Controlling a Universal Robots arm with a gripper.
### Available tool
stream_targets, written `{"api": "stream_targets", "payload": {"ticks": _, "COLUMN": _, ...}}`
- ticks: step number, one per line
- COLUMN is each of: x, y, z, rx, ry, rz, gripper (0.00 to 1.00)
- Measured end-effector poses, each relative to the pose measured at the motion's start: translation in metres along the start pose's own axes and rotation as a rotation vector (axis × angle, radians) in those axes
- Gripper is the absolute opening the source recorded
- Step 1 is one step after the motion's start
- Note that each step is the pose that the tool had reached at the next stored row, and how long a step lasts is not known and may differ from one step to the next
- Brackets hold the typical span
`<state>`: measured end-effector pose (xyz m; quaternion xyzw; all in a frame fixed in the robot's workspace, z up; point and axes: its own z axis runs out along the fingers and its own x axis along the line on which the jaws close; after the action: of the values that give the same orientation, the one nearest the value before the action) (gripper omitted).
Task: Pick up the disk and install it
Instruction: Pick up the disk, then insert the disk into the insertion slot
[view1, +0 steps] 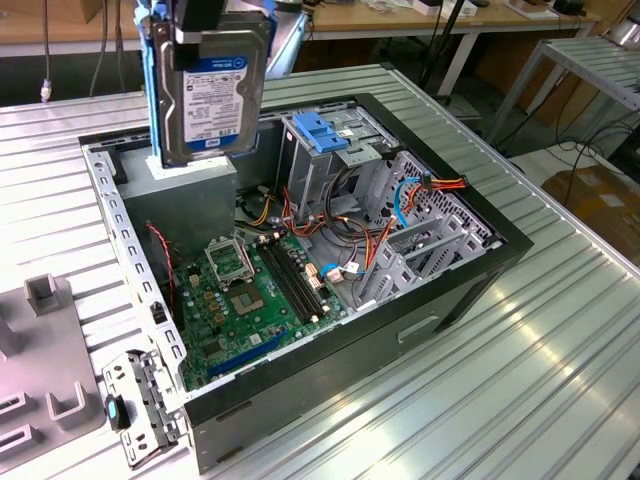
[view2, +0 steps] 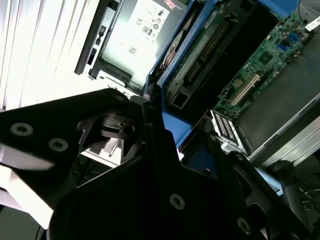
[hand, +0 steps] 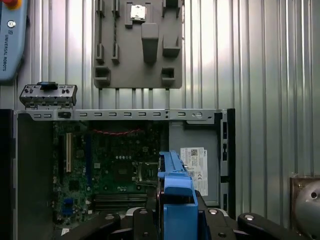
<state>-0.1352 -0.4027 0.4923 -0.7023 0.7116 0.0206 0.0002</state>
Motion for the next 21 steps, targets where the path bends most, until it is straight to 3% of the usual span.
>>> {"api": "stream_targets", "payload": {"ticks": 6, "x": 0.0016, "y": -0.0192, "z": 0.0006, "rx": 0.0001, "ry": 0.0000, "rz": 0.000, "gripper": 0.37}}
{"api": "stream_targets", "payload": {"ticks": 21, "x": 0.0045, "y": -0.0203, "z": 0.0005, "rx": 0.0000, "ry": -0.0001, "rz": 0.000, "gripper": 0.37}}
